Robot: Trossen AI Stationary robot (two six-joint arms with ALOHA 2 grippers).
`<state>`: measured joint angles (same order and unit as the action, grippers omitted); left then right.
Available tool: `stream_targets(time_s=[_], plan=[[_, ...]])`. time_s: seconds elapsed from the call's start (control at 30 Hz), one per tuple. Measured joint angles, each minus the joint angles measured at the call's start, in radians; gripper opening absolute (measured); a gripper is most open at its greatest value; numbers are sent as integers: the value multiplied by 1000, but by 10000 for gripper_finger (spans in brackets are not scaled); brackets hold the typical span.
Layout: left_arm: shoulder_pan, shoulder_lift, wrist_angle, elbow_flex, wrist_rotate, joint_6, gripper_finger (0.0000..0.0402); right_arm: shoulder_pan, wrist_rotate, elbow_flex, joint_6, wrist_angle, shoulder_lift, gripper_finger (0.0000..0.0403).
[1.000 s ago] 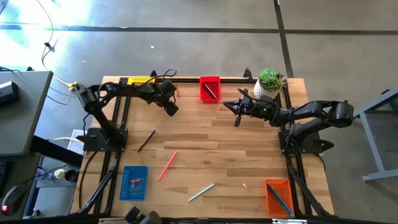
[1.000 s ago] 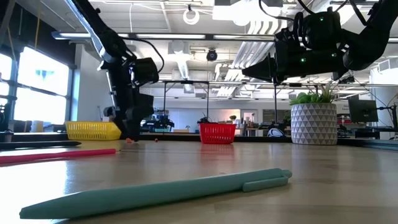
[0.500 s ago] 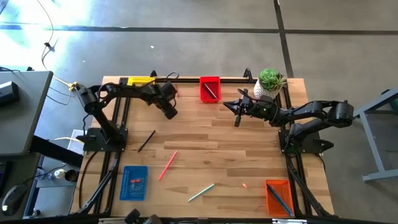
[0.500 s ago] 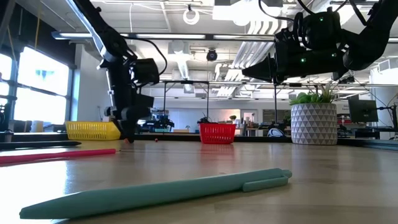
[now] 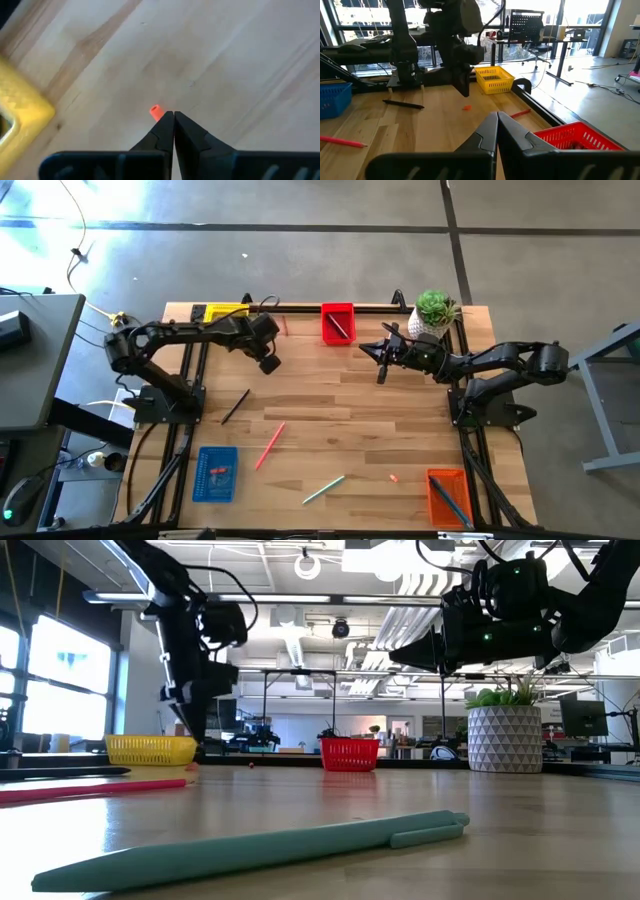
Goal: Sort crayons/erasers/pens/pencils in bins
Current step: Put the top orange eraser into the blue bin
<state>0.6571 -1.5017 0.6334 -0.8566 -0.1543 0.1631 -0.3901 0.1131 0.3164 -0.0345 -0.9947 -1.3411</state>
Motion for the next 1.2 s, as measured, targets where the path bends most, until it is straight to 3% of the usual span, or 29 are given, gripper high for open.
stream_targets(time_s=[0.17,0.4,0.57,0.8,1.2], plan=[[5,14,65,7,23,183,37,0,0,0,0,0,0,0],[17,13,-145,110,-6,245,111,0,1,0,0,0,0,0],[40,13,-193,162,-18,266,138,0,1,0,0,0,0,0],[53,14,-303,222,-4,256,130,0,1,0,0,-1,0,0],[38,13,-389,254,40,175,77,0,2,0,0,-1,0,0]])
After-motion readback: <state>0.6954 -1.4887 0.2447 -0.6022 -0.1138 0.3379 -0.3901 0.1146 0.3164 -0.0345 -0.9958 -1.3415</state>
